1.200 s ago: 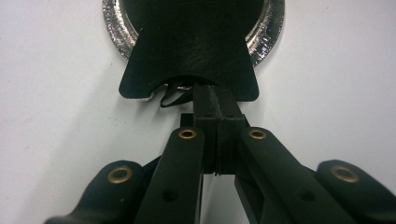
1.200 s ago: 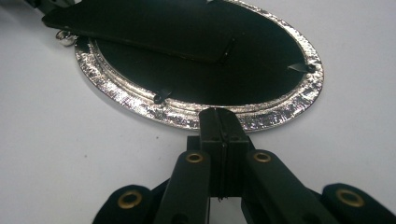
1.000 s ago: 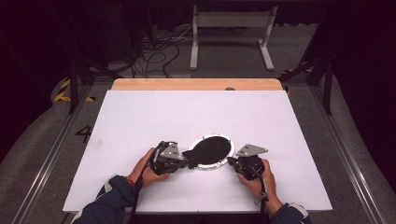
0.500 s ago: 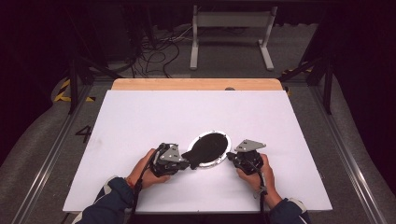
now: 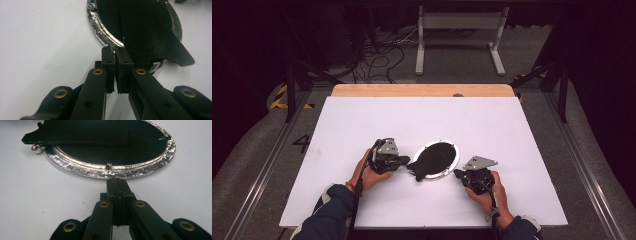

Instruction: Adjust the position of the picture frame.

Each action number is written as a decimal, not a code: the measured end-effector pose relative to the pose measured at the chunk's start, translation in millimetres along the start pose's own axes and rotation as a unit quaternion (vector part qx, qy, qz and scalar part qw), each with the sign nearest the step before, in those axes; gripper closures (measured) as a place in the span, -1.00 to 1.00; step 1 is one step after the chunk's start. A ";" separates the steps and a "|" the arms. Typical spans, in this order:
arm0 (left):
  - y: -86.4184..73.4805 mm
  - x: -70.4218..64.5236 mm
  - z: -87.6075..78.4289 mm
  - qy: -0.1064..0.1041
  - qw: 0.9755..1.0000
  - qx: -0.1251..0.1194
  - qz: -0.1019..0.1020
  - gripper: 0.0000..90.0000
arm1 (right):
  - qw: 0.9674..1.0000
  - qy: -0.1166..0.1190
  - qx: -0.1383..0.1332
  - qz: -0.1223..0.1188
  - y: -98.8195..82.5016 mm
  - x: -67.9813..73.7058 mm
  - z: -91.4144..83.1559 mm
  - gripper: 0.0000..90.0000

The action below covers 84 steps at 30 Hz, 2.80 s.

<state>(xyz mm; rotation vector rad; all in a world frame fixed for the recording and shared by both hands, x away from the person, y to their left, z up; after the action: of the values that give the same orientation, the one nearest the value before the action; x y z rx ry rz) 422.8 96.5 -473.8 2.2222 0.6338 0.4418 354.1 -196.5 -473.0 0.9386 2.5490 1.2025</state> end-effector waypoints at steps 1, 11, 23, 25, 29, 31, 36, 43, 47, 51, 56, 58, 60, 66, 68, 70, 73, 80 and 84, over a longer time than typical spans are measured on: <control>0.2 -1.4 1.5 0.001 1.000 0.004 0.009 0.93 | 1.000 0.000 0.000 -0.001 0.2 -0.1 0.2 1.00; -1.2 -9.6 0.5 -0.025 0.999 0.013 0.018 0.99 | 1.000 -0.001 -0.005 -0.003 3.0 -1.2 5.0 1.00; -6.5 -25.4 -4.0 -0.024 0.999 0.018 0.015 1.00 | 1.000 -0.004 -0.004 0.002 9.6 -7.7 10.8 1.00; -7.5 -28.6 -4.7 -0.023 1.000 0.014 0.011 1.00 | 1.000 -0.005 -0.007 0.007 13.1 -11.1 14.4 1.00; -9.6 -31.6 -7.4 -0.020 1.000 0.015 0.008 1.00 | 1.000 -0.017 -0.006 0.001 18.5 -15.3 19.8 1.00; -9.9 -33.2 -7.7 -0.024 1.000 0.014 0.004 1.00 | 1.000 -0.021 -0.003 -0.005 19.9 -15.4 21.1 1.00; -9.5 -36.5 -9.7 -0.026 0.999 0.019 0.022 1.00 | 1.000 -0.016 0.004 -0.015 20.1 -14.9 19.9 0.95; -14.9 -38.2 -18.1 -0.039 0.998 0.027 0.038 1.00 | 0.999 0.032 0.006 -0.021 9.0 -3.0 9.5 0.94; -14.7 -41.2 -16.6 -0.040 0.999 0.023 0.029 1.00 | 0.998 0.054 0.006 -0.018 6.6 5.0 8.5 0.90; -12.0 -46.5 -13.1 -0.042 0.999 0.018 0.028 1.00 | 0.998 0.052 0.005 -0.018 7.6 5.4 10.3 0.96; -10.2 -48.5 -11.3 -0.038 0.999 0.018 0.026 1.00 | 0.999 0.041 0.006 -0.020 9.7 6.3 12.4 1.00; -9.6 -48.9 -10.2 -0.041 0.999 0.018 0.017 1.00 | 0.999 0.036 0.006 -0.020 10.0 5.7 12.6 1.00; -9.0 -49.3 -9.7 -0.040 0.999 0.019 0.014 1.00 | 0.999 0.026 0.005 -0.018 10.6 2.6 12.6 1.00; -6.5 -52.2 -6.6 -0.036 0.999 0.016 0.008 1.00 | 1.000 0.028 -0.005 0.003 11.3 -6.6 13.0 1.00; -5.1 -52.5 -5.5 -0.032 0.999 0.016 0.012 1.00 | 1.000 0.025 -0.004 0.004 12.2 -6.6 13.8 1.00; -4.1 -54.1 -4.4 -0.027 0.999 0.015 0.009 1.00 | 1.000 0.016 -0.001 0.000 14.2 -6.4 15.4 1.00; -2.8 -53.9 -3.4 -0.028 0.999 0.015 0.010 1.00 | 1.000 0.008 -0.002 -0.001 15.8 -8.9 16.7 1.00; -1.2 -56.1 -2.2 -0.023 1.000 0.015 0.013 1.00 | 1.000 -0.002 -0.004 0.002 17.2 -14.0 17.8 1.00; 1.1 -57.4 -0.5 -0.020 1.000 0.014 0.018 1.00 | 1.000 -0.008 -0.006 0.004 17.9 -17.0 18.2 1.00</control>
<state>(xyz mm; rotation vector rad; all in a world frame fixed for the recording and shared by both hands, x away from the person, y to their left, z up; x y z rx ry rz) 376.0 63.6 -479.0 2.2661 0.5834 0.4075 383.1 -186.8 -473.6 0.9534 2.5263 1.2067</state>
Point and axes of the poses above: each handheld gripper's, and its own axes: z roughly forward along the jaws, y roughly out of its top, x roughly to its left, the point moved 2 cm from there along z, roughly forward along the jaws, and after that the axes turned 13 degrees about y, right-handed, at the moved point
